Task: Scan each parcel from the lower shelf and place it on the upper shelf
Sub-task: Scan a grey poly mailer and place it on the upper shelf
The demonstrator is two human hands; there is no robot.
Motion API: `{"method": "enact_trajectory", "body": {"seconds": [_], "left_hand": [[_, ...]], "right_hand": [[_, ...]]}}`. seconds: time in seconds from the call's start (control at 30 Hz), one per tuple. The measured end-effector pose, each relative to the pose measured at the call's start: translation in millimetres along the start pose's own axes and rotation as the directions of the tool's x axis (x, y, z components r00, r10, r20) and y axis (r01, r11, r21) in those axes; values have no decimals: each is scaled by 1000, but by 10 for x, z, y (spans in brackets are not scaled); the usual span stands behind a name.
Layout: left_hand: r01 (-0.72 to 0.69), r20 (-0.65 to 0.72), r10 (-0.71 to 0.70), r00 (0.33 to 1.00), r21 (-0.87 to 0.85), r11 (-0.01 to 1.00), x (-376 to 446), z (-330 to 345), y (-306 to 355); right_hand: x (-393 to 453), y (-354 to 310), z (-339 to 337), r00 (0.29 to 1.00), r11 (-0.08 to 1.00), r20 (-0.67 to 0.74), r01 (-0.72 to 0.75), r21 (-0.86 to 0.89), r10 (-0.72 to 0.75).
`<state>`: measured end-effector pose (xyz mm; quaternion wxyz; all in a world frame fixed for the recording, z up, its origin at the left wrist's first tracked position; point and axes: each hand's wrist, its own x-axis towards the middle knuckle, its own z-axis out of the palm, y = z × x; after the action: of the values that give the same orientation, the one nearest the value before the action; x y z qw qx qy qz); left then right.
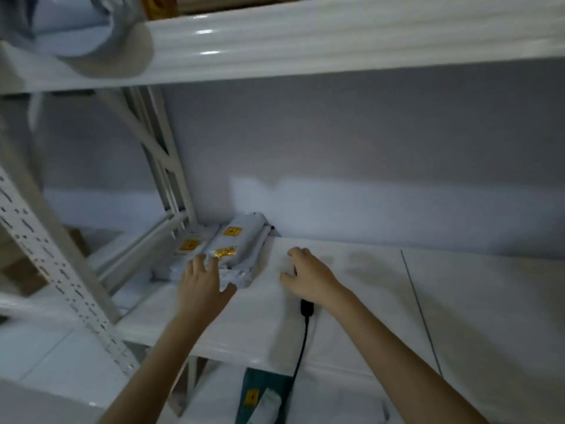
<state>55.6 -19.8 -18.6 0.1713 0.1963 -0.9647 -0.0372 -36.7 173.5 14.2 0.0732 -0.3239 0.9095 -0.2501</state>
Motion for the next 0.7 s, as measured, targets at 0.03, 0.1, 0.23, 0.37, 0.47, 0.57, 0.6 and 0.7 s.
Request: {"method": "enact_trajectory", "body": {"seconds": [0.03,0.1,0.23,0.37,0.47,0.57,0.6,0.7], "left_hand": [[38,18,-38,999,2,999,-4,41,-97],[90,78,-92,993,21,996,5,103,-225],[121,136,-120,983,2,993,78,226,-332],[135,182,-129,975,-22,991,276,344,-346],[175,207,-156,966,-78,981,526,422,-310],[249,273,-205,940,-140,958,785,407,-199],[278,301,-226,926,-141,950,870,399,-154],[277,329,-238,914,-77,958,1104,460,-81]], "right_hand": [[71,-61,108,999,1000,42,-14,22,13],[192,-161,302,994,996,102,-40,82,31],[383,-233,613,984,979,157,-107,176,80],[624,-252,762,981,964,166,-137,229,100],[845,-275,790,979,938,176,-155,311,104],[1046,-291,775,976,862,204,-171,477,81],[1112,-291,761,975,829,207,-177,531,76],[1325,-301,719,965,730,217,-253,635,146]]}}
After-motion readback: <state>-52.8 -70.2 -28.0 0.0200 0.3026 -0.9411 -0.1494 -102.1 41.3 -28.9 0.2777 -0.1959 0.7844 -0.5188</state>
